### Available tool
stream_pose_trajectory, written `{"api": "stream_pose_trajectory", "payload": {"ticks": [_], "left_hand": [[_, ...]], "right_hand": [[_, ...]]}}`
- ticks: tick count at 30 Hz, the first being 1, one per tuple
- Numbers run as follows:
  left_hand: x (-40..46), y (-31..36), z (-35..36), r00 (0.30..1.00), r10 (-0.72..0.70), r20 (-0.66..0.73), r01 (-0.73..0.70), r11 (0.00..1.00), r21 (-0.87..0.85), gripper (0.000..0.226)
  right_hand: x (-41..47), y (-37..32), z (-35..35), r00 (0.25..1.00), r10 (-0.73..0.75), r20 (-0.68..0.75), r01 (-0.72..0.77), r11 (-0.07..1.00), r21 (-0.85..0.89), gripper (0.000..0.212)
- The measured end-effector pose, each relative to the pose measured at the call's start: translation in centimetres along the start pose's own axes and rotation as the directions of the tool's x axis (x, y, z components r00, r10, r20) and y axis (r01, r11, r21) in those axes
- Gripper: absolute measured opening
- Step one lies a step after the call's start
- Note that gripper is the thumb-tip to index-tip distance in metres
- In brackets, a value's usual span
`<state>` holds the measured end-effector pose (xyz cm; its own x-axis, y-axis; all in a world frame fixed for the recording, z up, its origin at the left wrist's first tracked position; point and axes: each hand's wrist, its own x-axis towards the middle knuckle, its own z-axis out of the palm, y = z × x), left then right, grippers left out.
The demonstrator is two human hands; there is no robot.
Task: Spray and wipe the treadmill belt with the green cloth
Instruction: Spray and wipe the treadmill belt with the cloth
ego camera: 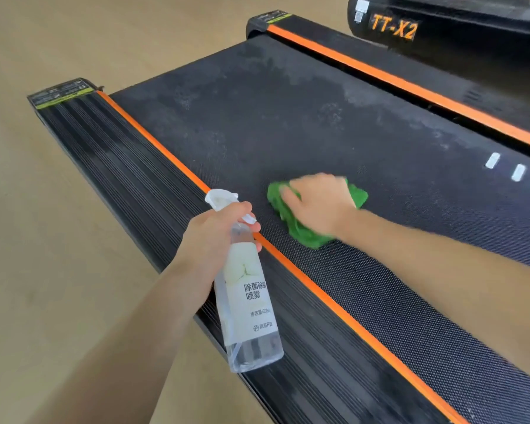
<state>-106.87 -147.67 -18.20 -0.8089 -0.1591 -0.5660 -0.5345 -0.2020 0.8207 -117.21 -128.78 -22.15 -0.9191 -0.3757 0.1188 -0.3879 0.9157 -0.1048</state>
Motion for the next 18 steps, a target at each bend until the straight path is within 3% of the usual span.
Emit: {"api": "stream_pose_trajectory", "payload": {"ticks": [5,9,11,14,16,18], "left_hand": [[0.0,0.0,0.3,1.0,0.013,-0.014,-0.012,0.999,0.032,0.031],[0.4,0.0,0.4,0.999,0.033,-0.023,-0.032,0.998,0.05,0.036],[0.4,0.1,0.4,0.999,0.037,-0.02,-0.037,0.999,0.035,0.036],[0.5,0.0,0.3,0.999,0.039,-0.018,-0.038,0.998,0.045,0.028],[0.5,-0.1,0.1,0.999,0.036,-0.017,-0.035,0.998,0.051,0.028],[0.8,0.0,-0.1,0.999,0.027,-0.024,-0.026,0.999,0.039,0.029]], "right_hand": [[-13.1,1.1,-1.8,0.945,-0.326,0.027,0.317,0.933,0.169,0.047],[-9.8,0.9,-1.0,0.871,-0.486,-0.07,0.491,0.868,0.074,0.048],[-5.6,-0.3,-0.2,0.891,-0.444,-0.1,0.446,0.895,0.002,0.048],[1.5,-3.6,0.6,0.967,-0.226,-0.115,0.222,0.974,-0.045,0.049],[4.5,-5.4,1.0,0.994,-0.06,-0.09,0.059,0.998,-0.013,0.051],[4.0,-5.8,0.8,0.998,-0.007,-0.063,0.009,0.999,0.031,0.052]]}}
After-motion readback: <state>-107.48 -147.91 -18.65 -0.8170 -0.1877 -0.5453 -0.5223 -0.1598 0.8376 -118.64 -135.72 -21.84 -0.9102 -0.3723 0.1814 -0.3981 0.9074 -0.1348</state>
